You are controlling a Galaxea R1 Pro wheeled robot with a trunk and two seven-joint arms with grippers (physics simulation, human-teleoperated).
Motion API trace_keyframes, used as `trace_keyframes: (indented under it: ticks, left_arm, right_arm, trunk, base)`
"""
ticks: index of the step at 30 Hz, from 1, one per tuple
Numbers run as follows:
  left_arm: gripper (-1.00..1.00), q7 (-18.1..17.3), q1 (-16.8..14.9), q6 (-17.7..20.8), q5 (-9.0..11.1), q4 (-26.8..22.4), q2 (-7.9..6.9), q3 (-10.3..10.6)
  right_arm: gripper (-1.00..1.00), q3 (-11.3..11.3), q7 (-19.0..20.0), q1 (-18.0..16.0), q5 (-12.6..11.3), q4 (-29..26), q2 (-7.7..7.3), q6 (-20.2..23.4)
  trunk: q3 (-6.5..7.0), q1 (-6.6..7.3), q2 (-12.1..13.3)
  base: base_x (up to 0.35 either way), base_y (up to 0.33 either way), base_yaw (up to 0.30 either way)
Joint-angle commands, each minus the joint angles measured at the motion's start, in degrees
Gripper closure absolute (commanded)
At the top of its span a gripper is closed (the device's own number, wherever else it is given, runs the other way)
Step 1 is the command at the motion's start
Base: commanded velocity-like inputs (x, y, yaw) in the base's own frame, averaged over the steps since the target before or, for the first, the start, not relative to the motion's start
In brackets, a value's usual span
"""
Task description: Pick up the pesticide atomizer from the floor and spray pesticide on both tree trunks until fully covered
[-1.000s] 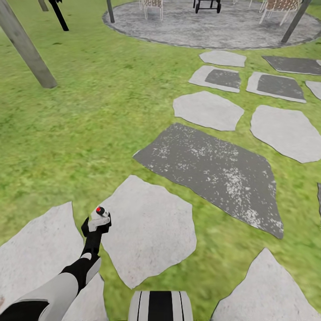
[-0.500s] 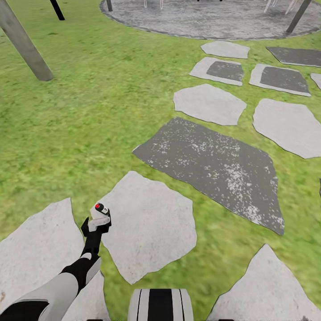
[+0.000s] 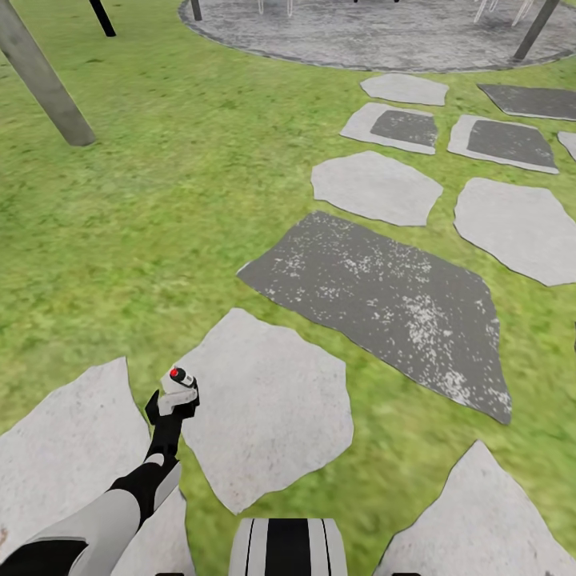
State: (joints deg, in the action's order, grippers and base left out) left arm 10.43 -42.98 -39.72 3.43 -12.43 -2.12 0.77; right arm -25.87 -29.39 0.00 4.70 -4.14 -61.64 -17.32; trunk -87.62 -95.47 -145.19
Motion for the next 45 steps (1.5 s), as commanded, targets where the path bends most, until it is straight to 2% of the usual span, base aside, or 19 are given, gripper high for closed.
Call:
trace_keyframes:
  ticks: [1, 45]
  left_arm:
    - [-1.00, -0.07, -0.04, -0.18, 0.35, 0.04, -0.02, 0.11]
    - [-1.00, -0.07, -0.03, -0.18, 0.35, 0.13, -0.03, 0.14]
  right_arm:
    - [-1.00, -0.48, -0.06, 0.00, 0.49, 0.00, 0.01, -0.17]
    - [-1.00, -0.41, -0.23, 0.00, 0.49, 1.85, -0.32, -0.32]
  trunk:
    - [-0.03, 0.00, -0.01]
    - [-0.03, 0.00, -0.01]
  base:
    - [0.023, 0.000, 0.000]
    - [0.039, 0.020, 0.000]
